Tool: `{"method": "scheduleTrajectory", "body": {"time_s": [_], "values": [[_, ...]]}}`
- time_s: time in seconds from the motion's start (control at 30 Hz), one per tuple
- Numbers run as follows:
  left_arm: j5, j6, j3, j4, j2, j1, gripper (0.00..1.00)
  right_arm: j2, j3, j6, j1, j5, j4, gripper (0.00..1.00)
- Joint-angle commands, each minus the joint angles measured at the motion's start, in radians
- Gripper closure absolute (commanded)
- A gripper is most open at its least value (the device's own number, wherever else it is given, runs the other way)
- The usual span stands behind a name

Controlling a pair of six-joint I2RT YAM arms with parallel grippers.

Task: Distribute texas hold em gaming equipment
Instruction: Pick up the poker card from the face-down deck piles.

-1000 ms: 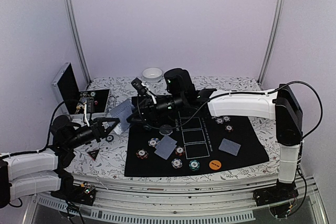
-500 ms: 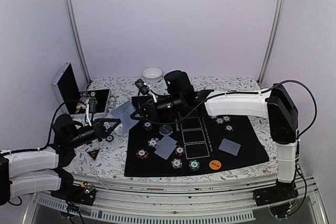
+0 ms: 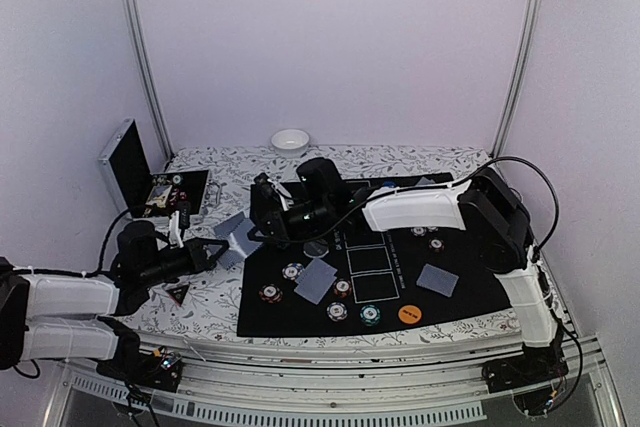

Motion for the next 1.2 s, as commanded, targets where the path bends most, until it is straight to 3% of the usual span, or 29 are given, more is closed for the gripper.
{"method": "scheduleTrajectory", "body": {"time_s": [0.0, 0.53, 0.73, 1.17], "values": [[-0.02, -0.021, -0.027, 0.014, 0.091, 0.029, 1.0, 0.105, 0.079, 0.058, 0.007, 0.043, 0.022, 0.98], [0.021, 0.012, -0.045, 0.119, 0.33, 0.096, 0.98, 0.139, 0.094, 0.06, -0.004, 0.147, 0.015, 0.98], [0.029, 0.014, -0.045, 0.133, 0.354, 0.102, 0.9, 0.119, 0.081, 0.047, -0.015, 0.168, 0.013, 0.98], [0.033, 0.023, -0.033, 0.127, 0.396, 0.112, 0.84, 0.091, 0.07, 0.034, -0.031, 0.189, 0.008, 0.98]]}}
